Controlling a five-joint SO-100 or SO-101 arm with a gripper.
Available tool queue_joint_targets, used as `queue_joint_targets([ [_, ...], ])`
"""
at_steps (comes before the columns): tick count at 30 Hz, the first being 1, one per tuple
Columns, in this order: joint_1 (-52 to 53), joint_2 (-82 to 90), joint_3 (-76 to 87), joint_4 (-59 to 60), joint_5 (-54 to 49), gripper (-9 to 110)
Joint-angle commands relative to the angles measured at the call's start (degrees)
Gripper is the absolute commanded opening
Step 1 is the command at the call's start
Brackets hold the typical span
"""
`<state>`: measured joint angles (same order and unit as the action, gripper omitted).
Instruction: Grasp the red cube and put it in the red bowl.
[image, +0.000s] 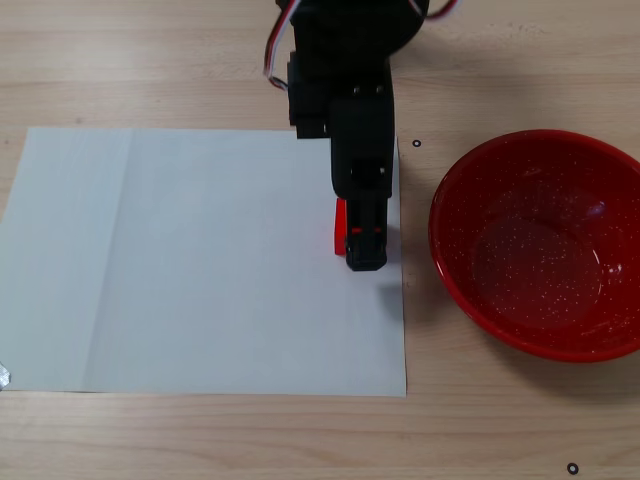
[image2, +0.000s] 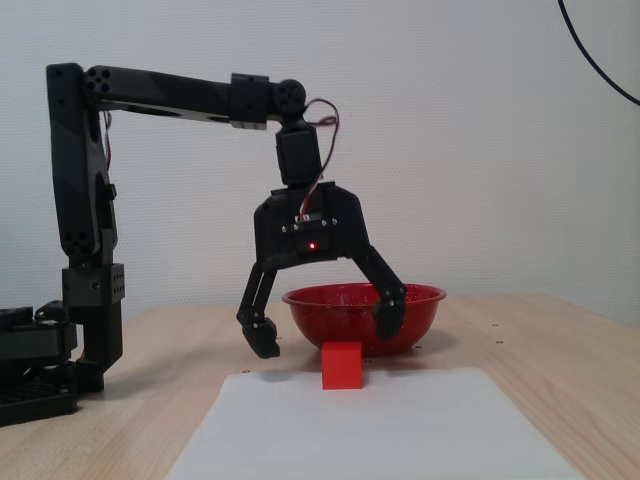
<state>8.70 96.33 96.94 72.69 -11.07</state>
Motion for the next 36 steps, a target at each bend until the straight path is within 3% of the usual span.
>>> queue_joint_targets([
  [1,0.5,1.7,-8.9,-1.3,-0.9,63],
  [36,-1.1,-7.8,-11.1,-4.8,-0.4,54],
])
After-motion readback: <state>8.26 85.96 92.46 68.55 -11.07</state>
